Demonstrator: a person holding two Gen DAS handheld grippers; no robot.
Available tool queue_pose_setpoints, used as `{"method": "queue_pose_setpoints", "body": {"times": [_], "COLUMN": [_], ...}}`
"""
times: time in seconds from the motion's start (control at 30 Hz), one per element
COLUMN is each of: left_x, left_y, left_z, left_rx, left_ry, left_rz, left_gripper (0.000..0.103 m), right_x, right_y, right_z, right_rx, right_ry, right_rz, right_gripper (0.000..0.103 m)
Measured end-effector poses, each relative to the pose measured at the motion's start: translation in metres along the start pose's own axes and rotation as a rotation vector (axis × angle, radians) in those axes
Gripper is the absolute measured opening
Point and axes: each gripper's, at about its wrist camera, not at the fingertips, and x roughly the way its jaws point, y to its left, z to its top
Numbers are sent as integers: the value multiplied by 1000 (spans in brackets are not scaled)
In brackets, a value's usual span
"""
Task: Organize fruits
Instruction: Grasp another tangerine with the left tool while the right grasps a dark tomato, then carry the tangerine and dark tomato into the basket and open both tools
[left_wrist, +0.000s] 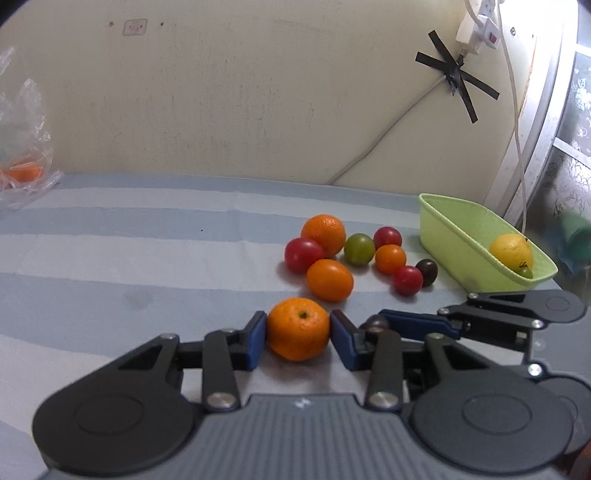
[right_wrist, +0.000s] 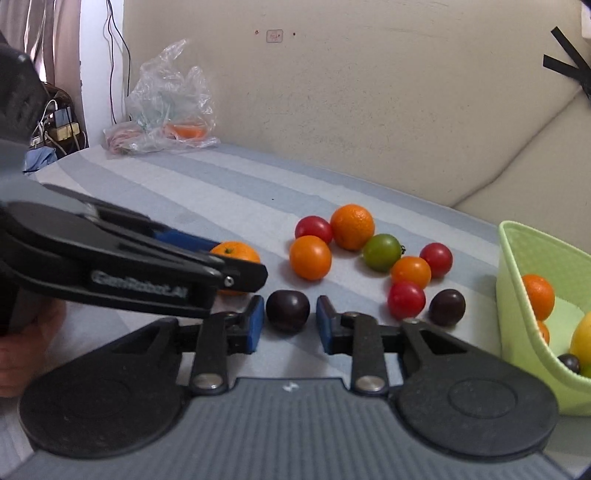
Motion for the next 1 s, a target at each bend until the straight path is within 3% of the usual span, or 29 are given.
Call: {"method": "queue_pose_setpoints", "body": {"times": [0.2,0.43,0.7,1.0], "left_x": [-20,-34,-25,-23], "left_y": [-21,-52,-64,-68], "left_z": [-10,-23,-35,-36], "left_rx": [23,54,95,118], "left_ry": [-7,-20,-17,-17], "left_rz": [-88,-181,-155,-118], "left_gripper": [37,37,37,38], "right_x": [-21,-70,-83,-79], "right_y": [-3,-21,-39,-35], "right_z": [-14,-45,-63,-66], "right_rx": [42,94,171,154], "right_ry": [-20,-66,-58,-44], "right_rz": [-38,-149,-231,-237], "right_gripper": [27,27,27,30]}}
